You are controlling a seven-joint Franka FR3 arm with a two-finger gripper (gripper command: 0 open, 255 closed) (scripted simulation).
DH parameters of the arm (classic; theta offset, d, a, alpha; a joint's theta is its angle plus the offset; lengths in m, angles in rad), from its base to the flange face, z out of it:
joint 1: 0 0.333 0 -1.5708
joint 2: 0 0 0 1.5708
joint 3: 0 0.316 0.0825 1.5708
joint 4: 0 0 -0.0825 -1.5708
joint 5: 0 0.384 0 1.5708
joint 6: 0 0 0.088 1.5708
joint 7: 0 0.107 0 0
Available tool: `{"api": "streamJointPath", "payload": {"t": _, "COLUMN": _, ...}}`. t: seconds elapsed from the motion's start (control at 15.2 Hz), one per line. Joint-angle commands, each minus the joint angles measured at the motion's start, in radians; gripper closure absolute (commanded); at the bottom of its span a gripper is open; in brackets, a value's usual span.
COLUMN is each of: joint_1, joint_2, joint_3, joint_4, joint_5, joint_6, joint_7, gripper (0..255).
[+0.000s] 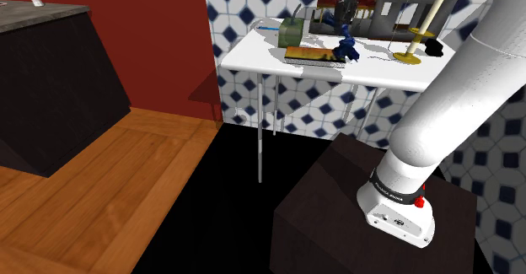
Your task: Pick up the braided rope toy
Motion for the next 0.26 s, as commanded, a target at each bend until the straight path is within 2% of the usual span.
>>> {"api": "streamJointPath", "payload": {"t": 0.0, "joint_1": 0.000, "joint_2": 0.002, "joint_3": 0.000, "joint_4": 0.030, "joint_5": 0.001, "joint_6": -0.028, "joint_7": 0.000, "gripper": 255}}
{"api": "streamJointPath", "payload": {"t": 0.2, "joint_1": 0.001, "joint_2": 0.004, "joint_3": 0.000, "joint_4": 0.047, "joint_5": 0.002, "joint_6": -0.044, "joint_7": -0.001, "gripper": 255}}
